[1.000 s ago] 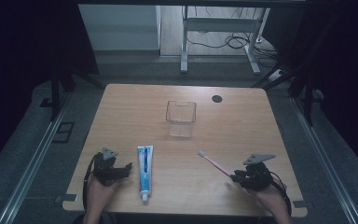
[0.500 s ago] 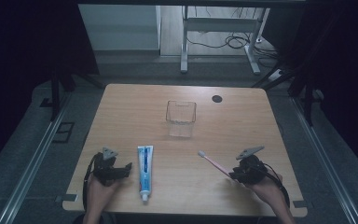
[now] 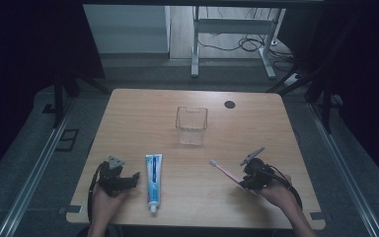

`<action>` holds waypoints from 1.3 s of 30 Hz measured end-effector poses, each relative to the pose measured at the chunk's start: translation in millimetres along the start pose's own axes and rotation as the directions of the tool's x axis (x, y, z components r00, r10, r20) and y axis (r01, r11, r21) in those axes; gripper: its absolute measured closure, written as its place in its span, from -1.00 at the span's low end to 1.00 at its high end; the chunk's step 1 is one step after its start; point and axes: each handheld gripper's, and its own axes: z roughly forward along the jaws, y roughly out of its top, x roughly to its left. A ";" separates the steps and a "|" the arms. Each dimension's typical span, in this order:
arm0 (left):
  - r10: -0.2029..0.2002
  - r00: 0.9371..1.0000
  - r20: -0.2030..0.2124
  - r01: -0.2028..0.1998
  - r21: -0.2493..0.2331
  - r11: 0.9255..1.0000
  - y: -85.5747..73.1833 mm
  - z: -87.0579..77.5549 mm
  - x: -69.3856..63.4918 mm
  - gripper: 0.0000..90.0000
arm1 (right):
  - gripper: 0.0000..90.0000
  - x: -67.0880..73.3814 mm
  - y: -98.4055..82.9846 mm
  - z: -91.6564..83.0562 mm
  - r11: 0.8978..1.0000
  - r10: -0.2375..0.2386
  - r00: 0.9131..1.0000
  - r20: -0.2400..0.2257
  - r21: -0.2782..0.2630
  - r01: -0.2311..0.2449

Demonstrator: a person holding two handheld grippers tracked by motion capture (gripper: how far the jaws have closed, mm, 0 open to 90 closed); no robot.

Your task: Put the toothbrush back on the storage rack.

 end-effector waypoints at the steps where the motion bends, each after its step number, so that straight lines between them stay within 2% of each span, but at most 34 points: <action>1: -0.001 1.000 0.000 0.001 0.000 1.000 0.0 0.0 0.0 -0.71 | 0.54 -0.3 2.0 0.4 1.000 -0.007 1.000 0.000 0.006 0.007; 13: -0.002 1.000 0.000 0.002 0.001 1.000 0.0 -0.1 -0.2 -0.71 | 0.57 0.4 24.3 5.1 0.993 -0.042 0.999 -0.010 0.106 0.043; 19: -0.003 1.000 0.000 0.003 0.001 1.000 0.0 -0.1 -0.2 -0.71 | 0.60 4.7 38.5 11.7 0.987 -0.066 0.998 -0.009 0.149 0.067; 20: -0.002 1.000 0.000 0.002 0.001 1.000 0.0 -0.1 -0.3 -0.71 | 0.62 5.2 42.8 14.7 0.983 -0.077 0.997 -0.013 0.166 0.078; 27: 0.001 1.000 0.003 -0.001 0.003 1.000 0.0 -0.2 -0.2 -0.71 | 0.68 5.9 53.5 24.2 0.972 -0.072 0.997 -0.001 0.226 0.070; 39: 0.003 1.000 0.004 -0.003 0.002 1.000 0.0 -0.2 -0.3 -0.71 | 0.74 2.7 55.6 25.0 0.973 -0.041 0.999 -0.007 0.227 0.041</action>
